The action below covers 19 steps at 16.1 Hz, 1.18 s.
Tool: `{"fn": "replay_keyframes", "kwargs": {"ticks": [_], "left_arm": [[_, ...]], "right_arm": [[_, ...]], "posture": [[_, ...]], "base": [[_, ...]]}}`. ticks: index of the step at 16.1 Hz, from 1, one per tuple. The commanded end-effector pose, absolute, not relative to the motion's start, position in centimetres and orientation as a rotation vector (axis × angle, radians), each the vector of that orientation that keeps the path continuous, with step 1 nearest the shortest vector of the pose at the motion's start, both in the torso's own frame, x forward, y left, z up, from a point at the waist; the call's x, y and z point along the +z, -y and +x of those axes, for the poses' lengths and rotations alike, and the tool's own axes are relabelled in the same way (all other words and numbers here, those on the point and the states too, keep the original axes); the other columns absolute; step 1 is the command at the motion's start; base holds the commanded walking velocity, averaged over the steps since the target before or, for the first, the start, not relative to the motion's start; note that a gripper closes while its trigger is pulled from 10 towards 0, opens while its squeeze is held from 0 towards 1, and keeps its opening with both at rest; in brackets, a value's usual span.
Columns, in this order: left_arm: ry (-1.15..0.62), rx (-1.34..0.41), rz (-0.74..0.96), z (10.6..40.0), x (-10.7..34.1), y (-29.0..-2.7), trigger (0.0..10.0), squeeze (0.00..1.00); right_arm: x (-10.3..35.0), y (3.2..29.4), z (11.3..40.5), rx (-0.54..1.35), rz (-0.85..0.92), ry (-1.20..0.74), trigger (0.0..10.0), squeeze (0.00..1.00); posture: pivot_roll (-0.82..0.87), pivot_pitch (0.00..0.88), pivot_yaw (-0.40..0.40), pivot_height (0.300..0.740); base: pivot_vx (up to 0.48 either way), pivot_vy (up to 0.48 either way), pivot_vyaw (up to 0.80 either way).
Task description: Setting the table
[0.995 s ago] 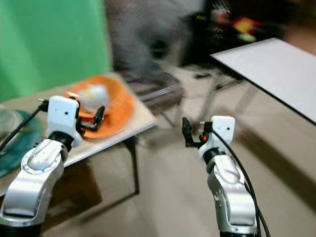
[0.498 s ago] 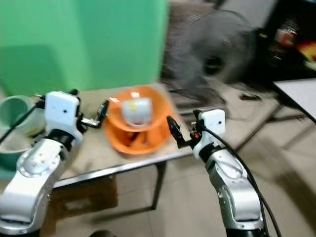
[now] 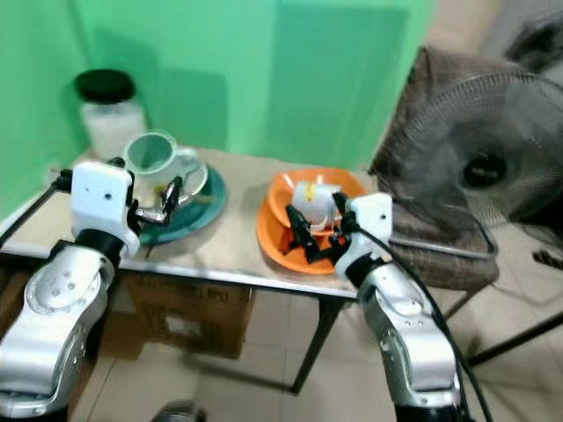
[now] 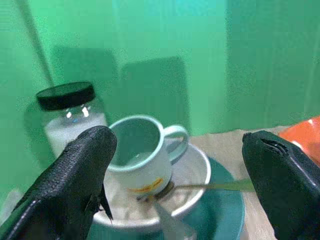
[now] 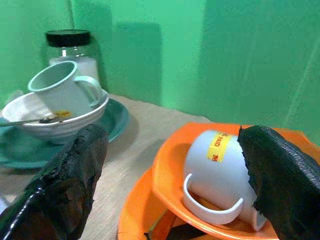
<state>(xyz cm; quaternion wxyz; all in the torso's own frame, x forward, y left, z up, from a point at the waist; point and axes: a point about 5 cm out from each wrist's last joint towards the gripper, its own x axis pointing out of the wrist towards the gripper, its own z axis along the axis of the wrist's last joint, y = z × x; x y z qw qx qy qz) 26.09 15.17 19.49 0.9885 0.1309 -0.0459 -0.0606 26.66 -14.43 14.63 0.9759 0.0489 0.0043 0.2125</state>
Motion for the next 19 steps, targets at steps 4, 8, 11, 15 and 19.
{"fn": "replay_keyframes", "kwargs": {"ticks": [4,8,11,15,19], "left_arm": [[0.045,-0.174,0.279,26.3,18.8,-14.8,10.0,0.0],[-0.067,-0.382,0.261,25.7,17.0,-13.9,10.0,0.0],[-0.12,-0.553,0.297,25.8,16.2,-12.9,10.0,0.0],[-0.101,-0.667,0.34,26.4,16.4,-11.7,10.0,0.0],[-0.098,-0.747,0.342,26.3,16.6,-11.0,10.0,0.0]], "right_arm": [[15.3,15.1,27.4,0.371,0.103,-0.021,10.0,0.0],[15.3,15.0,29.3,0.336,0.185,-0.093,10.0,0.0],[15.4,15.5,32.0,0.298,0.284,-0.129,10.0,0.89],[15.4,15.1,35.0,0.347,0.347,-0.18,10.0,1.0],[15.1,14.1,36.4,0.482,0.492,-0.337,10.0,0.0]], "posture": [[0.18,0.0,-0.097,0.74],[0.19,0.0,-0.13,0.74],[0.16,0.0,-0.124,0.74],[0.14,0.0,-0.123,0.74],[0.16,0.0,-0.144,0.74]], "base": [[0.0,0.0,0.0],[0.0,0.0,0.0],[0.0,0.0,0.0],[0.0,0.0,0.0],[0.0,0.0,0.0]]}}
